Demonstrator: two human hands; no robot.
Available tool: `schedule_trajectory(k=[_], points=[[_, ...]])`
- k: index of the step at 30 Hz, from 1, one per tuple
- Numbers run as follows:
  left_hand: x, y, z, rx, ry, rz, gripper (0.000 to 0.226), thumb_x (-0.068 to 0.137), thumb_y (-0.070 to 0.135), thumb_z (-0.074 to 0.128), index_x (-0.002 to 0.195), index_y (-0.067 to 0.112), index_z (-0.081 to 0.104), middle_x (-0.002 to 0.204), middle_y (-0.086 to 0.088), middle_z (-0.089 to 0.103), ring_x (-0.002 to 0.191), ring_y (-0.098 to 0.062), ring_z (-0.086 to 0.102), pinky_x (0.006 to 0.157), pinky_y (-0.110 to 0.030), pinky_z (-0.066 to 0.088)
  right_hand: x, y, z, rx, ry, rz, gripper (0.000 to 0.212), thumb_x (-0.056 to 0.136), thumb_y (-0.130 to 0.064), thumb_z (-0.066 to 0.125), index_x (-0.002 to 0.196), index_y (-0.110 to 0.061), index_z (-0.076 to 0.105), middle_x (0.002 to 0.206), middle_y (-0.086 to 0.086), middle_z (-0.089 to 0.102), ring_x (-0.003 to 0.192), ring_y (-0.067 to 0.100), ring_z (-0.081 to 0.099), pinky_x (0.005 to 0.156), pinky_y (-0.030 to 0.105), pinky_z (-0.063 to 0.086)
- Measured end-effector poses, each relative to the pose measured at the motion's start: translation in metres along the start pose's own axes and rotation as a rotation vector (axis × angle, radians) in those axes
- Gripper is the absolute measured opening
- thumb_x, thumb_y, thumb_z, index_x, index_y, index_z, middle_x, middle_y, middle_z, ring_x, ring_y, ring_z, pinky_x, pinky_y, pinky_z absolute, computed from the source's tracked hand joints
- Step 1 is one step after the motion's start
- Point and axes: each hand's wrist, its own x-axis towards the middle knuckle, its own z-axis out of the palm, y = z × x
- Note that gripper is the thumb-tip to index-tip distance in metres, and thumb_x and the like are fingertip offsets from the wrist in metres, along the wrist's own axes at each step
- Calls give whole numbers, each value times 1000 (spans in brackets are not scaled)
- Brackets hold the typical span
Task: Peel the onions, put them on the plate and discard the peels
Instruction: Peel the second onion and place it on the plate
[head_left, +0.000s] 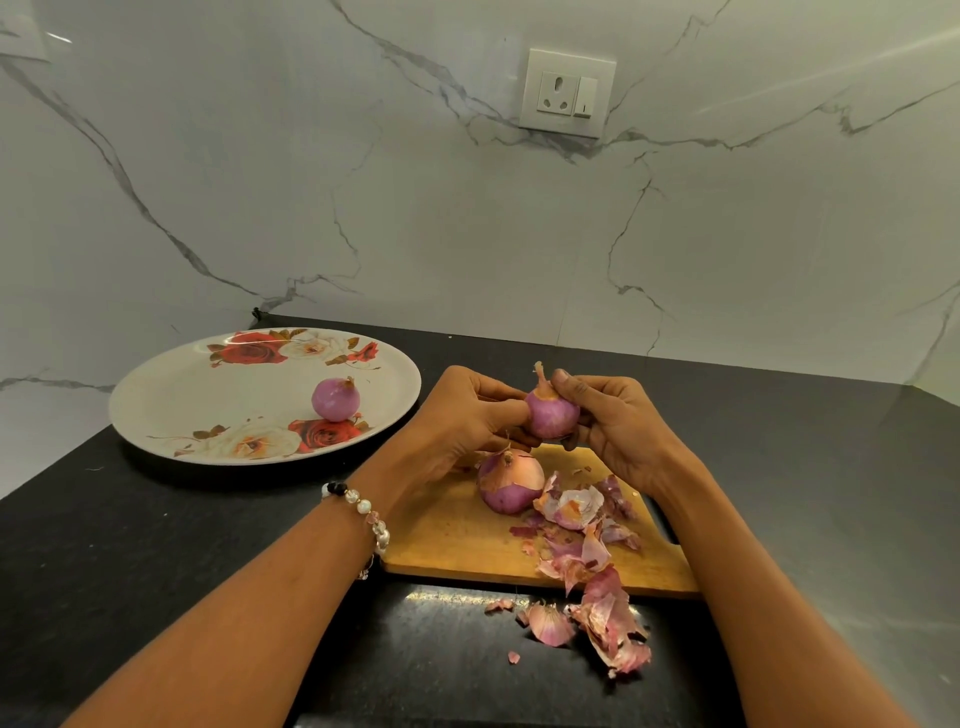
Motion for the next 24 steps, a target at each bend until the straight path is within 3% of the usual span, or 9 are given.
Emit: schedule_trajectory(k=[5, 9, 16, 24], points=[[-1, 1, 1, -92, 27, -6, 15, 91, 1, 57, 96, 4, 71, 79, -11, 73, 72, -20, 73, 59, -25, 58, 0, -3, 1, 104, 34, 7, 26, 95, -23, 57, 88, -5, 74, 83, 9, 75, 70, 16, 70, 55, 22, 55], [0, 3, 3, -133, -30, -37, 12, 86, 13, 67, 95, 6, 71, 86, -14, 73, 78, -23, 73, 68, -32, 60, 0, -2, -2, 61, 32, 13, 27, 92, -26, 60, 91, -4, 75, 92, 15, 74, 74, 21, 70, 57, 24, 58], [-1, 3, 1, -49, -30, -26, 10, 84, 6, 67, 86, 15, 72, 81, -8, 73, 74, -20, 72, 67, -29, 60, 1, 1, -2, 7, 18, 2, 32, 83, -34, 64, 91, -7, 77, 95, 17, 73, 75, 25, 67, 58, 28, 54], [3, -1, 3, -59, 68, 12, 15, 91, 5, 59, 103, 7, 69, 85, -11, 73, 73, -20, 73, 64, -31, 60, 2, 2, 0, 30, 93, -38, 30, 81, -34, 65, 90, -8, 75, 96, 16, 71, 76, 23, 65, 54, 25, 54]])
